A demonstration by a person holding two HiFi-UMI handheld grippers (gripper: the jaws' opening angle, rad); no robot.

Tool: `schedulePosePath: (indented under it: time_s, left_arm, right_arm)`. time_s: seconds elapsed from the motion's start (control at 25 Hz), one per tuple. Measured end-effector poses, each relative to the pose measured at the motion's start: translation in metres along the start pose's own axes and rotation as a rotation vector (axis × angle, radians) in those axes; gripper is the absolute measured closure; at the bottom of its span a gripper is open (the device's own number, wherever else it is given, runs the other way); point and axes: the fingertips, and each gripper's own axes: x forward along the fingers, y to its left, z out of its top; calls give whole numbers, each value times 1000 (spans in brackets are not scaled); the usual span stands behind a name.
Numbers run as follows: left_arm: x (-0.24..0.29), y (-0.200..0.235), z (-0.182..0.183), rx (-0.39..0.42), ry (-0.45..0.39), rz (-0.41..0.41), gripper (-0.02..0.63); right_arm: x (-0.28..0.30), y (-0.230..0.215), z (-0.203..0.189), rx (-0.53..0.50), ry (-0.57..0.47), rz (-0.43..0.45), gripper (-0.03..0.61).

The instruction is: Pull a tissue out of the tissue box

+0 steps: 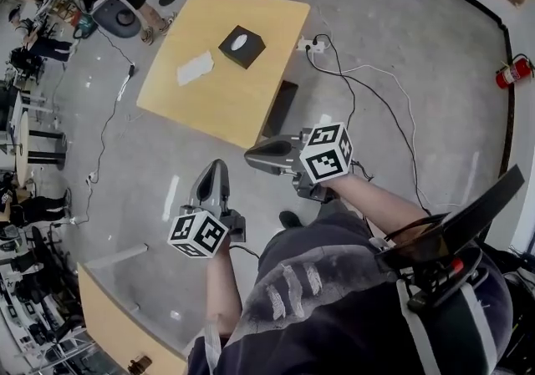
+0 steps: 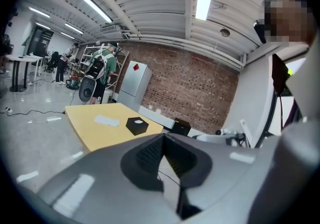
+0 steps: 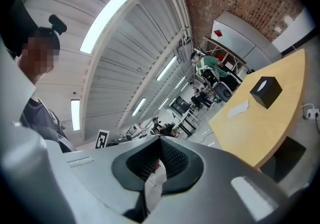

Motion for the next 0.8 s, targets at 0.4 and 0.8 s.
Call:
schedulePosePath:
  time_s: [0.4,0.8]
  left_arm:
    - [-42,7,5,64,-33,-50,614]
    - [-125,71,-11,-13,-101,-57,614]
  right_arm:
    - [27,22,-10,-36,-9,-32,578]
    - [96,64,-67,-55,78,-70,578]
